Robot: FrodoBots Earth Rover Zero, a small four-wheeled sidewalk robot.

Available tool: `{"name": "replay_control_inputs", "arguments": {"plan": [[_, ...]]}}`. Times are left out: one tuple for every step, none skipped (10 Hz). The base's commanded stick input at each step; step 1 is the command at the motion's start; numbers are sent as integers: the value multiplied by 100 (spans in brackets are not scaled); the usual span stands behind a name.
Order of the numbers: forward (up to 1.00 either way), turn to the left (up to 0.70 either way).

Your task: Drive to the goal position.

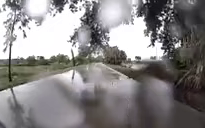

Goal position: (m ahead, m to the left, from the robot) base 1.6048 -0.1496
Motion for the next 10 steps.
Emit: {"name": "replay_control_inputs", "arguments": {"plan": [[85, 0], [85, 0], [85, 0], [85, 0], [85, 0], [85, 2], [85, 17], [85, 28], [85, 26], [85, 10]]}}
